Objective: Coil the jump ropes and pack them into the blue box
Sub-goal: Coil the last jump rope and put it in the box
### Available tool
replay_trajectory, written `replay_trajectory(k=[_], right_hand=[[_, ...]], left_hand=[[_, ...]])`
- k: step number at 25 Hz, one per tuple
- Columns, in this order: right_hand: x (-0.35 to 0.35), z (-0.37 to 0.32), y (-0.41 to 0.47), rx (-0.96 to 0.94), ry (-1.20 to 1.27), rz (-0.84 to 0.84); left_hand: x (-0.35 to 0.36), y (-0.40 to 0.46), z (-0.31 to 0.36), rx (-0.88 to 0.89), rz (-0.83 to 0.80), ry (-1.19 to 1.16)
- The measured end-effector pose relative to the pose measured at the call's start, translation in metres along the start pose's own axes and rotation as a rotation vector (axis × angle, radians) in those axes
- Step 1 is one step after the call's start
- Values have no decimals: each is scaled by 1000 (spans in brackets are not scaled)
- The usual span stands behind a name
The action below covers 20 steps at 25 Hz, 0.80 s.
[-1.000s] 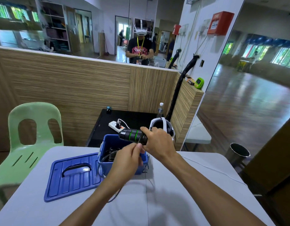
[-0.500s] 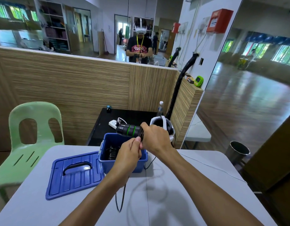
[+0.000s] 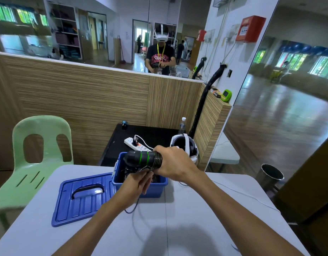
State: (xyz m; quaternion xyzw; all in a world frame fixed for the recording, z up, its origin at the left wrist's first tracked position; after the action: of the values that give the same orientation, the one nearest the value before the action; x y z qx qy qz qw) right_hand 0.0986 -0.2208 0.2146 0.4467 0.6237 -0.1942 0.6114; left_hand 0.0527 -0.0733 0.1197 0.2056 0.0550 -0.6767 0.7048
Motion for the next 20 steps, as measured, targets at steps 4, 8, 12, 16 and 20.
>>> replay_trajectory(k=[4, 8, 12, 16, 20], right_hand=[[-1, 3, -2, -67, 48, -86], [-9, 4, -10, -108, 34, -29], [-9, -4, -16, -232, 76, -19], [-8, -5, -18, -274, -108, -18], [-9, -6, -21, -219, -239, -91]], left_hand=[[-8, 17, 5, 1, -30, 193], [-18, 28, 5, 292, 69, 594], [-37, 53, 13, 334, -100, 401], [-55, 82, 17, 471, -169, 828], [-57, 74, 62, 899, -141, 1109]])
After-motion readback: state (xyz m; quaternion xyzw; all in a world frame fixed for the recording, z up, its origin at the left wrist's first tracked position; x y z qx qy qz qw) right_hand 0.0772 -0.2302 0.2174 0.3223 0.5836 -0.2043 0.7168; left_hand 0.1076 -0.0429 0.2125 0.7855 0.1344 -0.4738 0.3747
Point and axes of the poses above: each hand's wrist, its own y-axis towards the middle knuckle, its own x-axis out of the palm, z = x × y, the point moved 1 cm from there along y, towards the middle knuckle, and after that the axes turned 4 degrees about z, right-handed, at the moved point
